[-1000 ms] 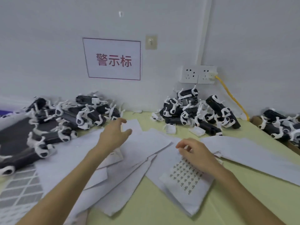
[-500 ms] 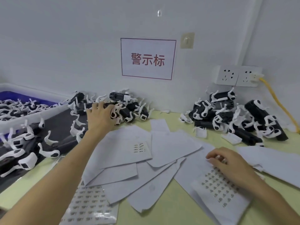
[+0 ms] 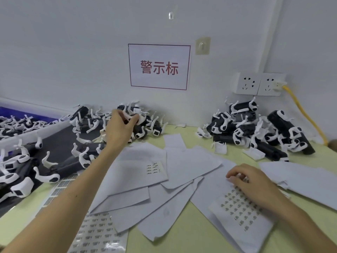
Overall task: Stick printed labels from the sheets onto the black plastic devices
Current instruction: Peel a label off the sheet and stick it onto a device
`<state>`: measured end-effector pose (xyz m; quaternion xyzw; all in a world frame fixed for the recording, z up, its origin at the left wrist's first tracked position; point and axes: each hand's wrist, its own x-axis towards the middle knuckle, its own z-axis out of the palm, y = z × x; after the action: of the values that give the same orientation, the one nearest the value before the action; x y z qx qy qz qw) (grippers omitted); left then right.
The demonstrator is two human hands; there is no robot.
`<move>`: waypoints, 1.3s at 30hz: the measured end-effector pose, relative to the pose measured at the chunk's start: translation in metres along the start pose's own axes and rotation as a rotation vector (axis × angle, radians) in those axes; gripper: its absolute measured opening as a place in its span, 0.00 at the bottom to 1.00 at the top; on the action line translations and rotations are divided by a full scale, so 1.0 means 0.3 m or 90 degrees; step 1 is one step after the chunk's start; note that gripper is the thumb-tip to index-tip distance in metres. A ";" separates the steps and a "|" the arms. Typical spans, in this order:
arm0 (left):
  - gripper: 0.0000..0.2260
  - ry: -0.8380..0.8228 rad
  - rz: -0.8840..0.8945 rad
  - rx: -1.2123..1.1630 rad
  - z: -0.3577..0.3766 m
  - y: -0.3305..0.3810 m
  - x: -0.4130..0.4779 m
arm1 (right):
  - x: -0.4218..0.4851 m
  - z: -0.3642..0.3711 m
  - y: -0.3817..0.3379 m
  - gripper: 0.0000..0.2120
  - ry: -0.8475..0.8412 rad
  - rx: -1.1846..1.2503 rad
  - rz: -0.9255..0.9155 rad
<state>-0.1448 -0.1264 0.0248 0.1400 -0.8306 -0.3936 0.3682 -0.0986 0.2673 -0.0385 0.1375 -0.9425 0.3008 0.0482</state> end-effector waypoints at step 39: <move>0.19 -0.340 -0.119 -0.598 0.204 0.295 -0.493 | -0.065 -0.025 -0.099 0.24 0.128 0.306 -0.214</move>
<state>-0.0820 0.0422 -0.0079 -0.0711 -0.6140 -0.7751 0.1308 -0.0714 0.2529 -0.0192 0.2683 -0.7989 0.5151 0.1563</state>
